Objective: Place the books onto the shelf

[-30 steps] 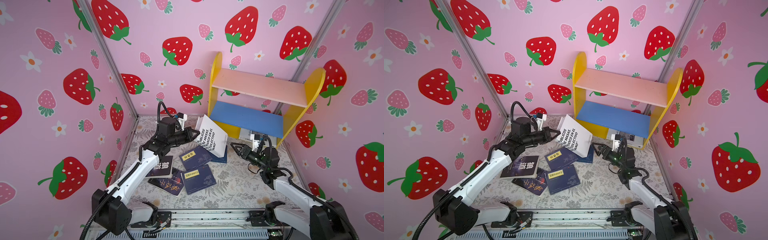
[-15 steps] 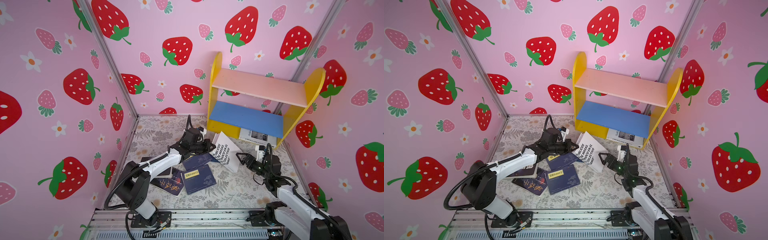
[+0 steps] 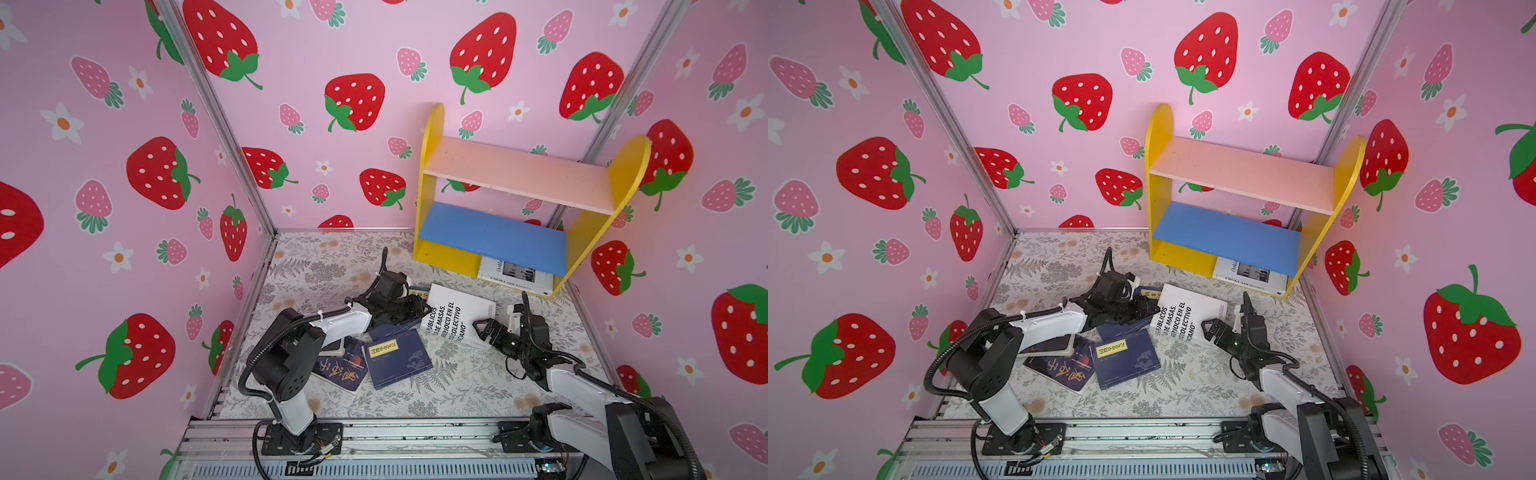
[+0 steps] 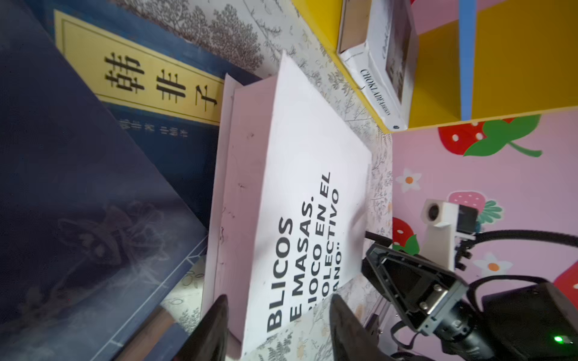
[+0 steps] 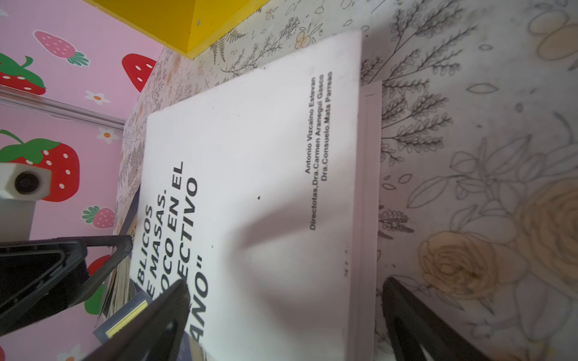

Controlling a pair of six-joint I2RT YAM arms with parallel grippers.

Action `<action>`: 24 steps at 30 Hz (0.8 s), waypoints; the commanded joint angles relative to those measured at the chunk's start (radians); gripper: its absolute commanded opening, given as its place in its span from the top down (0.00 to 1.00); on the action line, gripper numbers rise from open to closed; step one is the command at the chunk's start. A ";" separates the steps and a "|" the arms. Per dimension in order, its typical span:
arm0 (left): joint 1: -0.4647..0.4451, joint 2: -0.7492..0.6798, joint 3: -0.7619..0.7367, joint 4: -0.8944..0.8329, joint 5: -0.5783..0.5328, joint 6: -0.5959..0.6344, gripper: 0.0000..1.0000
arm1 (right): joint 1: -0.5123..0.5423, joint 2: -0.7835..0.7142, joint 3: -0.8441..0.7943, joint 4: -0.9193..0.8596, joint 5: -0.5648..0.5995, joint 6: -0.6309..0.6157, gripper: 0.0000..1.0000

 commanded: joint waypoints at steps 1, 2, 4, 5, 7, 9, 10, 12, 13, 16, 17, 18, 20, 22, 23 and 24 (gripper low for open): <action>0.008 0.014 0.002 -0.027 -0.006 0.048 0.42 | -0.004 0.014 -0.007 -0.014 0.037 -0.029 0.03; 0.011 0.020 0.001 -0.026 -0.001 0.051 0.40 | -0.004 0.016 -0.006 -0.018 0.039 -0.030 0.03; 0.014 0.032 -0.007 -0.018 0.019 0.060 0.32 | -0.004 0.020 -0.002 -0.026 0.044 -0.035 0.03; 0.015 0.040 -0.008 -0.019 0.025 0.066 0.27 | -0.003 0.019 -0.001 -0.029 0.048 -0.037 0.03; 0.016 0.059 -0.014 -0.002 0.053 0.082 0.18 | -0.004 0.019 0.001 -0.033 0.052 -0.042 0.03; 0.017 0.084 -0.016 0.028 0.096 0.088 0.14 | -0.003 0.026 0.003 -0.031 0.051 -0.049 0.04; 0.018 0.101 -0.010 0.035 0.118 0.089 0.12 | -0.004 0.031 0.005 -0.032 0.051 -0.053 0.04; 0.018 0.133 -0.002 0.049 0.148 0.086 0.09 | -0.004 0.045 0.005 -0.027 0.055 -0.063 0.05; 0.018 0.146 -0.002 0.058 0.161 0.082 0.08 | -0.004 0.055 0.004 -0.022 0.056 -0.066 0.05; 0.018 0.168 -0.011 0.105 0.188 0.059 0.08 | -0.004 0.084 0.000 -0.005 0.055 -0.073 0.07; 0.018 0.172 -0.017 0.132 0.200 0.046 0.08 | -0.004 0.092 -0.002 0.007 0.048 -0.075 0.07; 0.018 0.179 -0.020 0.159 0.217 0.031 0.09 | -0.003 0.104 -0.005 0.020 0.043 -0.075 0.07; 0.018 0.198 -0.014 0.179 0.245 0.012 0.10 | -0.004 0.123 -0.009 0.048 0.034 -0.072 0.08; 0.018 0.214 -0.014 0.212 0.268 -0.010 0.11 | -0.003 0.144 -0.013 0.072 0.025 -0.067 0.09; 0.019 0.217 -0.020 0.238 0.277 -0.026 0.12 | -0.004 0.154 -0.013 0.085 0.018 -0.066 0.09; 0.019 0.221 -0.026 0.259 0.282 -0.038 0.12 | -0.004 0.163 -0.013 0.095 0.011 -0.066 0.09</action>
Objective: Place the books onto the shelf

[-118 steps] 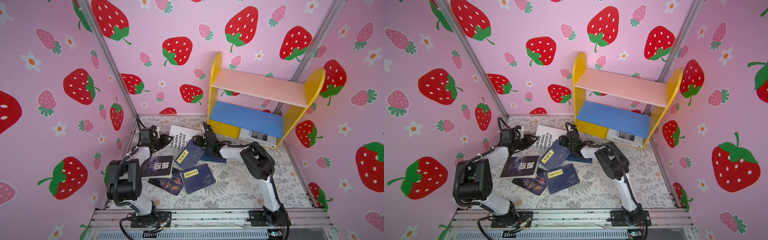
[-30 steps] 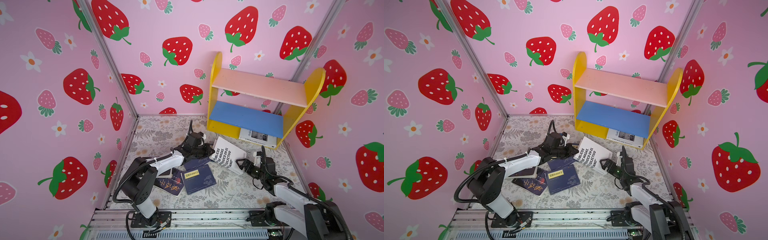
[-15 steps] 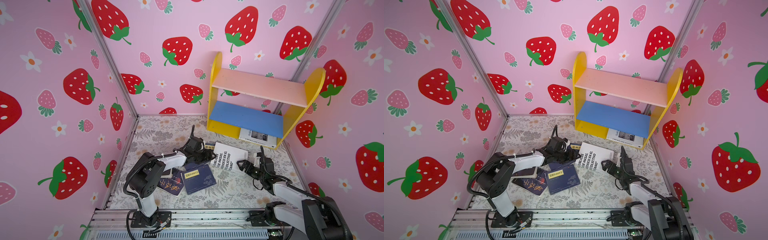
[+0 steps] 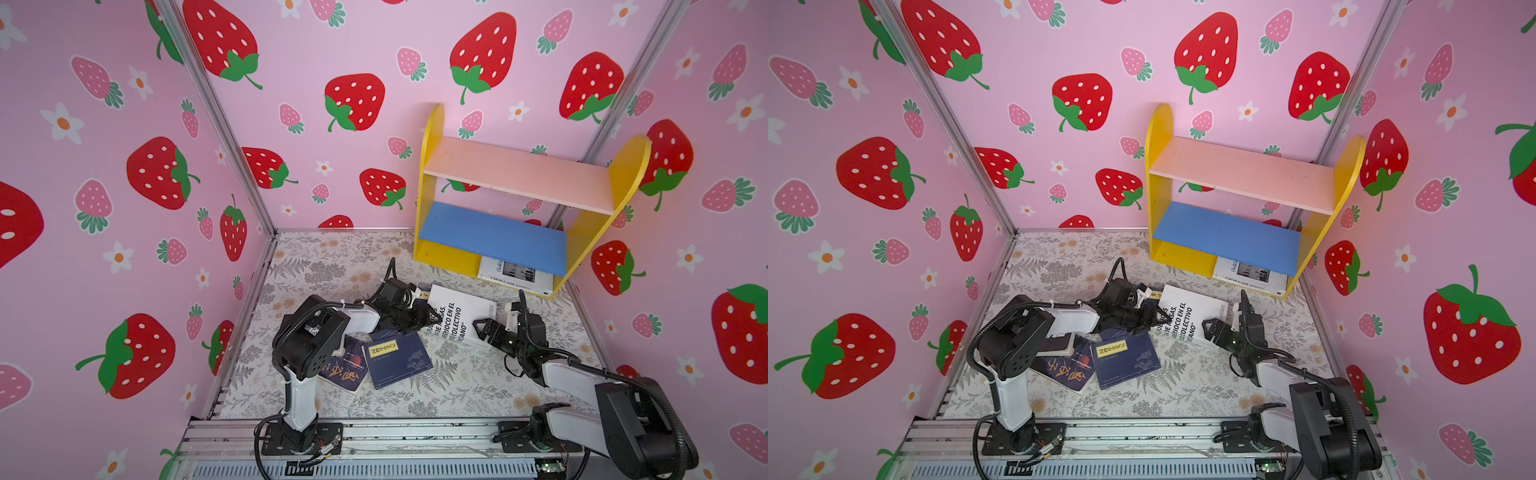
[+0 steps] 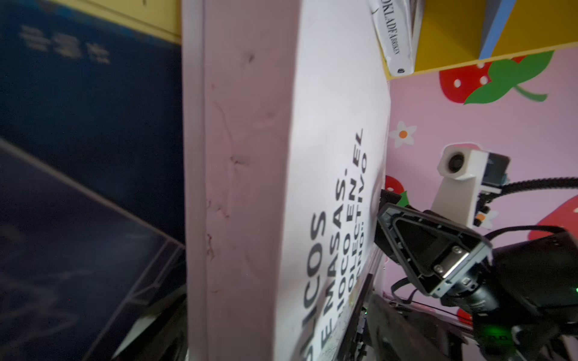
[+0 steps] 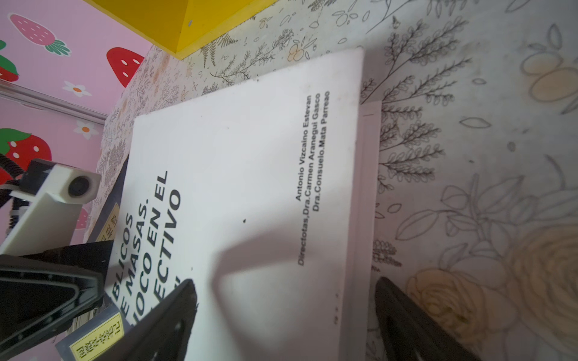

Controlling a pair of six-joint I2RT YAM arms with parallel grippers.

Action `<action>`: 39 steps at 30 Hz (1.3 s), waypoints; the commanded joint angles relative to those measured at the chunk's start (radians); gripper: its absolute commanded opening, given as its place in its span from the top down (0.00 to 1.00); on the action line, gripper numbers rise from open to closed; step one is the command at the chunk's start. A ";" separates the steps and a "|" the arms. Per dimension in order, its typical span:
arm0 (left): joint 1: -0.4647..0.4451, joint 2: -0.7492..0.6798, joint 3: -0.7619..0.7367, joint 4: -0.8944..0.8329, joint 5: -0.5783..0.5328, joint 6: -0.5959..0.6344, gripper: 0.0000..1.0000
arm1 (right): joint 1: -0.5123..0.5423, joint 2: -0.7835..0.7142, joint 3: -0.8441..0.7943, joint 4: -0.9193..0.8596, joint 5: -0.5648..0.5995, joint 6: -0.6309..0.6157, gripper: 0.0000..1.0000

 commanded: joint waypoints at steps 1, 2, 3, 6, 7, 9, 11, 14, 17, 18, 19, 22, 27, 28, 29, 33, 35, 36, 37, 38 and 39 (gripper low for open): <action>0.005 0.025 -0.028 0.075 0.038 -0.060 0.13 | -0.003 0.048 -0.014 -0.027 -0.017 0.001 0.10; 0.005 0.025 -0.036 0.099 0.043 -0.075 0.14 | -0.004 0.054 -0.015 -0.020 -0.018 0.001 0.10; 0.006 0.025 -0.042 0.129 0.051 -0.088 0.17 | -0.004 0.059 -0.015 -0.019 -0.018 0.000 0.10; 0.006 0.030 -0.049 0.199 0.074 -0.131 0.25 | -0.004 0.062 -0.010 -0.014 -0.020 -0.003 0.10; 0.007 0.035 -0.048 0.220 0.081 -0.149 0.28 | -0.004 0.055 -0.009 -0.016 -0.019 -0.005 0.10; 0.007 0.040 -0.050 0.260 0.088 -0.177 0.32 | -0.004 0.041 -0.007 -0.017 -0.018 -0.006 0.10; 0.007 0.039 -0.049 0.282 0.092 -0.195 0.39 | -0.003 0.024 -0.002 -0.028 -0.014 -0.011 0.10; 0.010 0.030 -0.051 0.312 0.097 -0.221 0.49 | -0.010 -0.003 0.009 -0.042 -0.013 -0.017 0.08; 0.016 0.022 -0.055 0.357 0.105 -0.256 0.58 | -0.027 -0.039 0.022 -0.053 -0.033 -0.014 0.05; 0.018 0.022 -0.055 0.384 0.113 -0.274 0.61 | -0.039 -0.053 0.028 -0.059 -0.045 -0.013 0.04; 0.021 0.023 -0.055 0.406 0.121 -0.292 0.61 | -0.049 -0.065 0.034 -0.065 -0.055 -0.010 0.02; 0.031 0.036 -0.047 0.491 0.146 -0.359 0.64 | -0.107 -0.127 0.064 -0.094 -0.113 -0.010 0.00; 0.057 0.068 0.021 0.548 0.162 -0.415 0.64 | -0.247 -0.256 0.133 -0.192 -0.190 -0.020 0.00; 0.063 0.075 0.040 0.555 0.162 -0.427 0.64 | -0.271 -0.274 0.146 -0.216 -0.197 -0.026 0.00; 0.069 0.088 0.064 0.572 0.165 -0.444 0.64 | -0.297 -0.293 0.162 -0.242 -0.207 -0.039 0.00; 0.079 0.167 0.181 0.676 0.191 -0.552 0.64 | -0.377 -0.355 0.201 -0.344 -0.213 -0.089 0.00; 0.081 0.209 0.233 0.718 0.204 -0.600 0.64 | -0.408 -0.362 0.201 -0.363 -0.224 -0.095 0.00; 0.082 0.230 0.256 0.737 0.212 -0.623 0.64 | -0.422 -0.365 0.198 -0.366 -0.234 -0.096 0.00; 0.083 0.245 0.271 0.750 0.220 -0.641 0.64 | -0.432 -0.367 0.195 -0.365 -0.243 -0.097 0.00; 0.085 0.259 0.285 0.763 0.225 -0.656 0.64 | -0.440 -0.367 0.191 -0.366 -0.248 -0.099 0.00; 0.086 0.270 0.293 0.774 0.228 -0.667 0.64 | -0.445 -0.367 0.188 -0.366 -0.252 -0.100 0.00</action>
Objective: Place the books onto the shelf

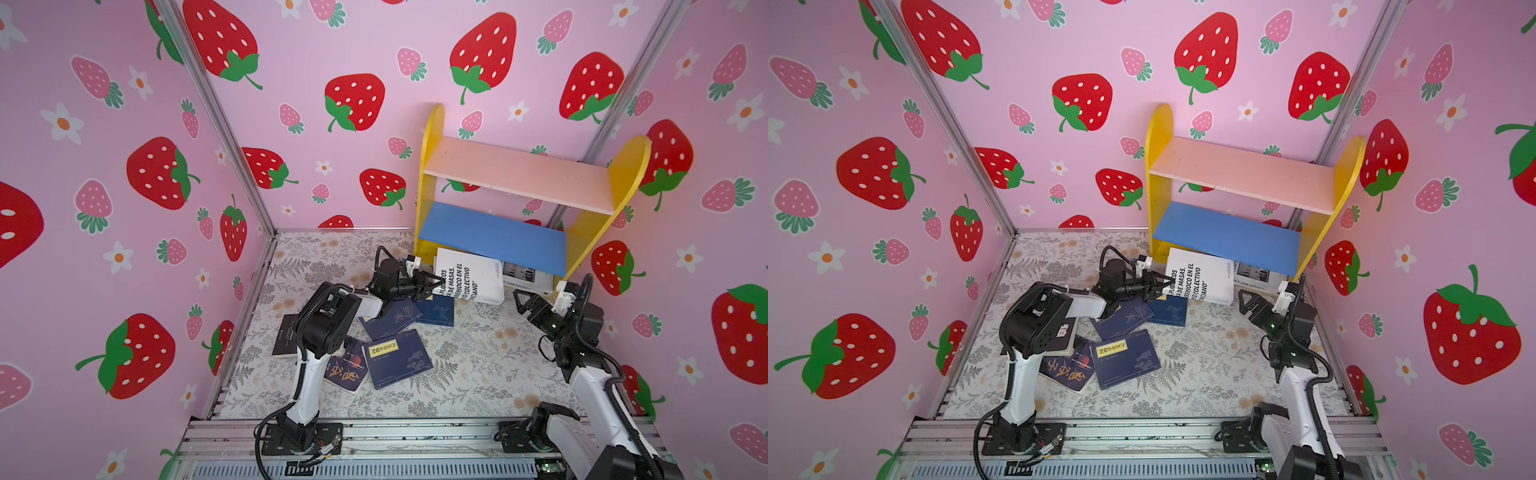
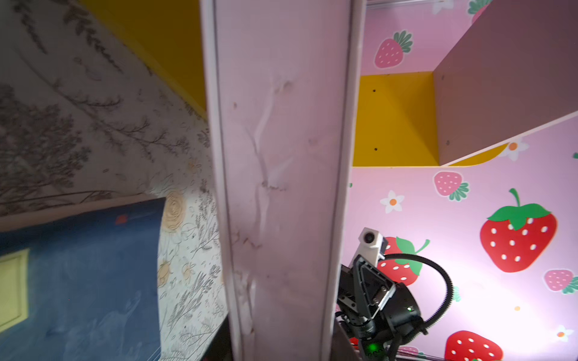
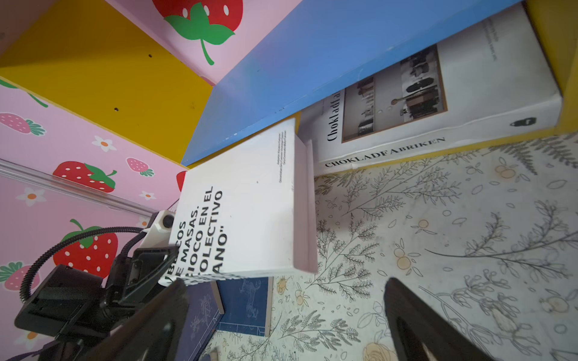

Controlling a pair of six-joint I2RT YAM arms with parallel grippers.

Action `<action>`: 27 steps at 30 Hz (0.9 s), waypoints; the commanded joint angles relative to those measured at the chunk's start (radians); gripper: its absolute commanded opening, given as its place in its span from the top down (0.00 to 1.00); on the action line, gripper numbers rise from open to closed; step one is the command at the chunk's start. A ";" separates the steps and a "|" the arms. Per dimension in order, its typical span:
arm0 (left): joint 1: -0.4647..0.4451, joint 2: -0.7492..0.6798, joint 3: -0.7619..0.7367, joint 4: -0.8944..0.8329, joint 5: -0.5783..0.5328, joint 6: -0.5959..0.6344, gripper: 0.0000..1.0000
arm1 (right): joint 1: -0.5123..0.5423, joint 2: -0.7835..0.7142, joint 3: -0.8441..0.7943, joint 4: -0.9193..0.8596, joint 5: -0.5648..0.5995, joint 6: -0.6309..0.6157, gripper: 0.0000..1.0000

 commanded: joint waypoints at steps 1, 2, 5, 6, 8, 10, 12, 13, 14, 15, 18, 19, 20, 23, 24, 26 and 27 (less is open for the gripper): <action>0.001 0.034 0.064 0.149 0.068 -0.111 0.64 | -0.025 -0.006 -0.002 -0.055 -0.044 -0.033 0.00; 0.004 0.040 0.070 0.145 0.070 -0.111 0.64 | -0.029 -0.004 -0.004 -0.055 -0.045 -0.035 0.00; 0.008 0.054 0.102 0.113 0.073 -0.092 0.61 | -0.035 0.006 0.000 -0.055 -0.048 -0.040 0.00; 0.007 0.059 0.118 0.101 0.075 -0.088 0.61 | -0.037 0.008 0.002 -0.055 -0.049 -0.042 0.00; 0.009 0.077 0.164 0.075 0.082 -0.084 0.61 | -0.039 0.013 0.005 -0.055 -0.053 -0.045 0.00; 0.009 0.096 0.205 0.060 0.085 -0.084 0.61 | -0.041 0.013 0.008 -0.056 -0.056 -0.045 0.00; 0.009 0.116 0.242 0.047 0.085 -0.087 0.60 | -0.045 0.010 0.008 -0.059 -0.056 -0.045 0.00; 0.008 0.126 0.261 0.041 0.086 -0.088 0.59 | -0.047 0.008 0.008 -0.059 -0.056 -0.043 0.00; 0.008 0.135 0.279 0.029 0.083 -0.086 0.59 | -0.049 0.007 0.010 -0.062 -0.057 -0.044 0.00; 0.008 0.143 0.291 0.023 0.080 -0.086 0.58 | -0.050 0.005 0.011 -0.066 -0.057 -0.046 0.00; 0.005 0.169 0.323 0.024 0.073 -0.098 0.58 | -0.055 0.000 0.017 -0.077 -0.057 -0.050 0.00; 0.004 0.176 0.334 0.023 0.071 -0.101 0.58 | -0.056 0.000 0.018 -0.079 -0.057 -0.053 0.00; 0.002 0.186 0.345 0.023 0.072 -0.104 0.58 | -0.056 -0.001 0.019 -0.081 -0.057 -0.053 0.00; -0.004 0.209 0.383 0.009 0.070 -0.096 0.57 | -0.059 0.003 0.019 -0.082 -0.059 -0.052 0.00; -0.006 0.216 0.400 -0.004 0.071 -0.087 0.57 | -0.060 0.003 0.020 -0.083 -0.059 -0.052 0.00; -0.010 0.234 0.433 -0.029 0.071 -0.070 0.57 | -0.061 0.006 0.018 -0.082 -0.059 -0.054 0.00; -0.009 0.242 0.451 -0.036 0.072 -0.065 0.57 | -0.061 0.007 0.016 -0.083 -0.061 -0.053 0.00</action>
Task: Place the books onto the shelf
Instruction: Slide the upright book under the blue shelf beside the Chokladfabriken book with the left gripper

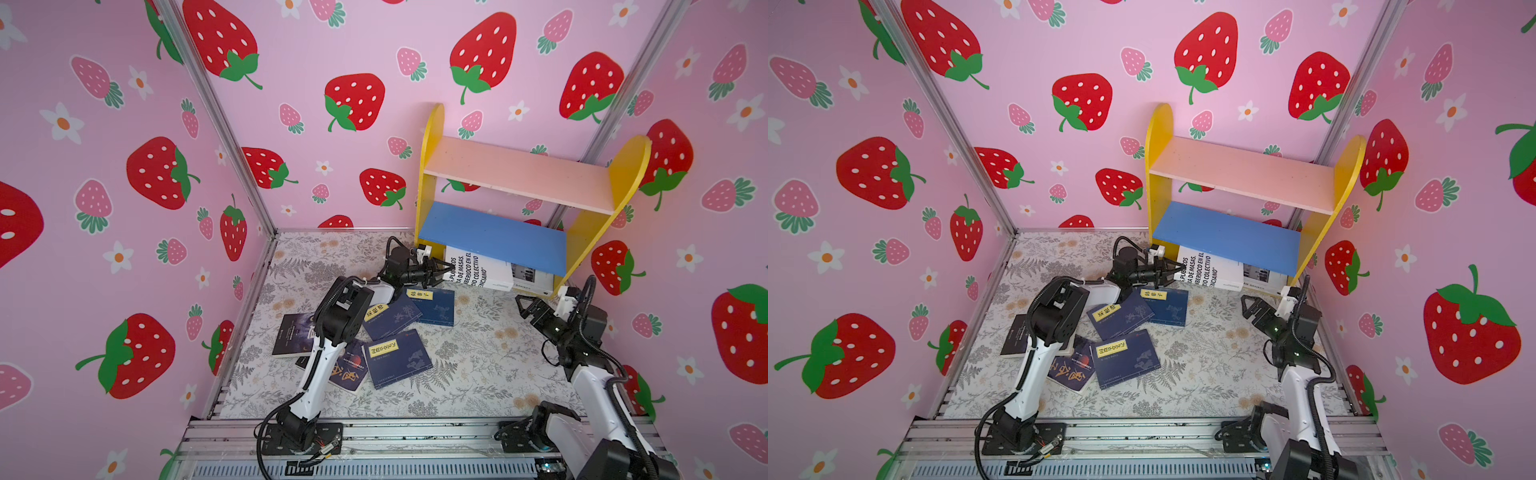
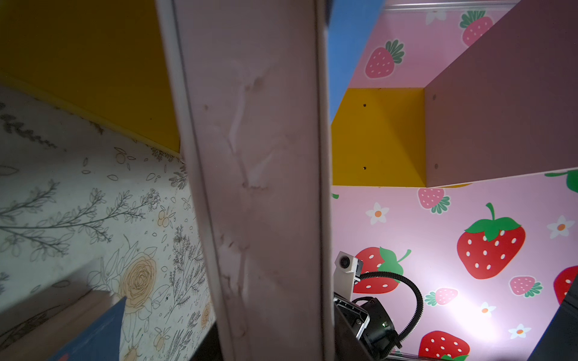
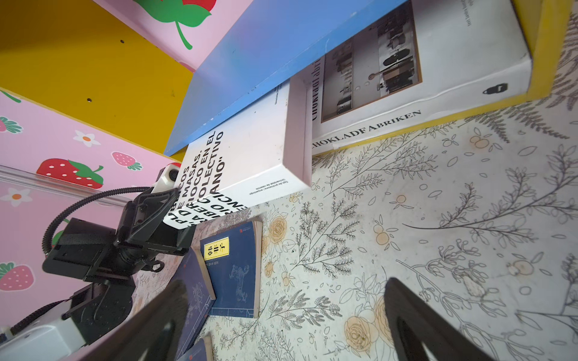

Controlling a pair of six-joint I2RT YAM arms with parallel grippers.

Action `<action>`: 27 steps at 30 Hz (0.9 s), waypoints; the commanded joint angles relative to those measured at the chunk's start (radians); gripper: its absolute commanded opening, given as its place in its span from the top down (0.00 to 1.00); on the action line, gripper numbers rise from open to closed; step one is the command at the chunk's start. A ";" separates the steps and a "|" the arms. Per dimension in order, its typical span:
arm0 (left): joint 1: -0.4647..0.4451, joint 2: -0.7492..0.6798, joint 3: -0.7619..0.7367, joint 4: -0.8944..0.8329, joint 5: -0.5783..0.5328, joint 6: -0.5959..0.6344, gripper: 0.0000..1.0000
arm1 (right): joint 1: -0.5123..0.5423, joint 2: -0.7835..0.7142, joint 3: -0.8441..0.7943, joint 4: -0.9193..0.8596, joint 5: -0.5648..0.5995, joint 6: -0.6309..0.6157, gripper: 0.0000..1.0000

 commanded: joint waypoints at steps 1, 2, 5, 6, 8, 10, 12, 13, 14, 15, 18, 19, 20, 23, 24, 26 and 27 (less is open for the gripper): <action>-0.009 0.020 0.104 0.029 0.018 0.016 0.57 | -0.009 -0.002 0.016 -0.015 -0.015 -0.017 0.00; -0.009 0.033 0.124 0.020 0.020 0.021 0.56 | -0.009 0.000 0.016 -0.015 -0.017 -0.017 0.00; -0.010 0.068 0.182 -0.013 0.023 0.040 0.56 | -0.009 0.003 0.014 -0.014 -0.020 -0.021 0.00; -0.012 0.079 0.201 -0.026 0.022 0.048 0.56 | -0.009 0.004 0.012 -0.014 -0.022 -0.022 0.00; -0.016 0.095 0.235 -0.063 0.017 0.069 0.56 | -0.010 0.006 0.010 -0.015 -0.022 -0.022 0.00; -0.022 0.110 0.273 -0.108 0.010 0.096 0.55 | -0.011 0.009 0.011 -0.012 -0.027 -0.021 0.00; -0.029 0.130 0.322 -0.158 0.008 0.121 0.55 | -0.010 0.012 0.008 -0.004 -0.034 -0.014 0.00; -0.033 0.143 0.348 -0.169 0.008 0.123 0.55 | -0.010 0.013 0.007 -0.001 -0.038 -0.012 0.00; -0.035 0.158 0.372 -0.175 0.007 0.119 0.55 | -0.011 0.016 0.006 0.000 -0.038 -0.011 0.00; -0.038 0.171 0.394 -0.177 0.005 0.112 0.55 | -0.010 0.017 0.006 0.000 -0.039 -0.011 0.00; -0.044 0.212 0.451 -0.174 -0.012 0.083 0.54 | -0.010 0.020 0.001 0.008 -0.044 -0.003 0.00; -0.048 0.223 0.468 -0.171 -0.018 0.075 0.53 | -0.011 0.019 -0.002 0.011 -0.044 -0.002 0.00; -0.052 0.236 0.488 -0.169 -0.022 0.065 0.53 | -0.011 0.020 -0.003 0.011 -0.043 -0.001 0.00; -0.063 0.285 0.532 -0.178 -0.034 0.054 0.50 | -0.010 0.020 -0.005 0.012 -0.042 0.002 0.00; -0.066 0.291 0.540 -0.188 -0.042 0.056 0.49 | -0.011 0.020 -0.006 0.014 -0.041 0.004 0.00; -0.071 0.295 0.545 -0.204 -0.068 0.065 0.48 | -0.011 0.020 -0.008 0.018 -0.044 0.008 0.00; -0.073 0.295 0.548 -0.218 -0.081 0.070 0.47 | -0.011 0.019 -0.010 0.024 -0.043 0.010 0.00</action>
